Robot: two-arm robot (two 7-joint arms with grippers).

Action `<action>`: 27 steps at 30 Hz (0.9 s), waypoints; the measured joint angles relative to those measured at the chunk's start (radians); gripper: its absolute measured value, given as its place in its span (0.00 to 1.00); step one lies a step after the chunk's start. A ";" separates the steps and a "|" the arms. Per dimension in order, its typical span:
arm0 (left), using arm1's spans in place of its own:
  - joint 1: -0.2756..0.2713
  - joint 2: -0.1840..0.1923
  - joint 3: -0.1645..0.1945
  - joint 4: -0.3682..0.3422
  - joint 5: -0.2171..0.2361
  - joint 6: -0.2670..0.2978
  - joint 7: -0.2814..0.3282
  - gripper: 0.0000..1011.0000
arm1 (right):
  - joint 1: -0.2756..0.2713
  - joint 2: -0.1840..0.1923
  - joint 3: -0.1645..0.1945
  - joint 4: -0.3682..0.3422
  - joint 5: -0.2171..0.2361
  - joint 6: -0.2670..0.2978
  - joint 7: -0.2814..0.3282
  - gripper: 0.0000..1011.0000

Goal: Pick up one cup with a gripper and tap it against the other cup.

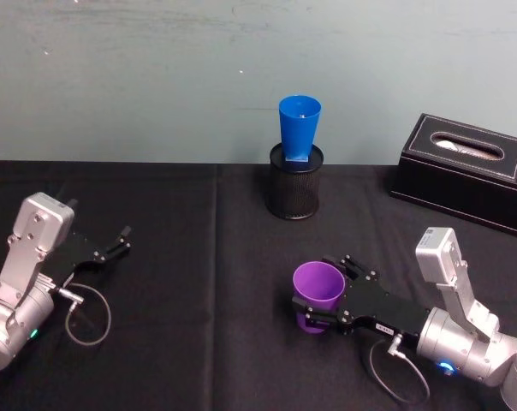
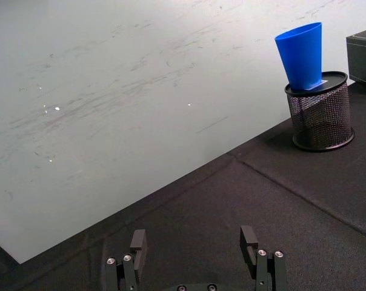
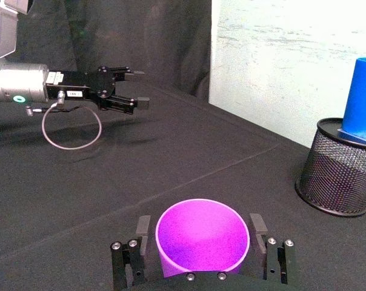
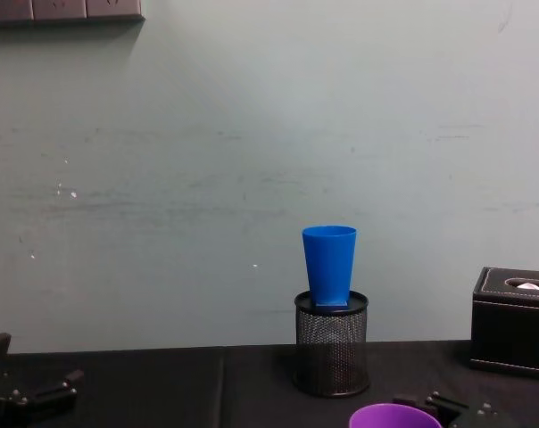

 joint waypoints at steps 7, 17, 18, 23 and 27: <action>0.000 0.000 0.000 0.000 0.000 0.000 0.000 1.00 | 0.000 0.000 0.000 -0.001 0.000 0.000 0.000 0.99; 0.000 0.000 0.000 0.000 0.000 0.000 0.000 1.00 | -0.007 0.003 0.006 -0.019 0.005 -0.014 0.002 0.99; 0.000 0.000 0.000 0.000 0.000 0.000 0.000 1.00 | -0.010 0.004 0.009 -0.025 0.008 -0.017 0.002 0.99; 0.000 0.000 0.000 0.000 0.000 0.000 0.000 1.00 | -0.030 0.005 0.042 -0.070 0.052 -0.055 0.006 0.99; 0.000 0.000 0.000 0.000 0.000 0.000 0.000 1.00 | -0.041 0.002 0.061 -0.094 0.075 -0.068 0.004 0.99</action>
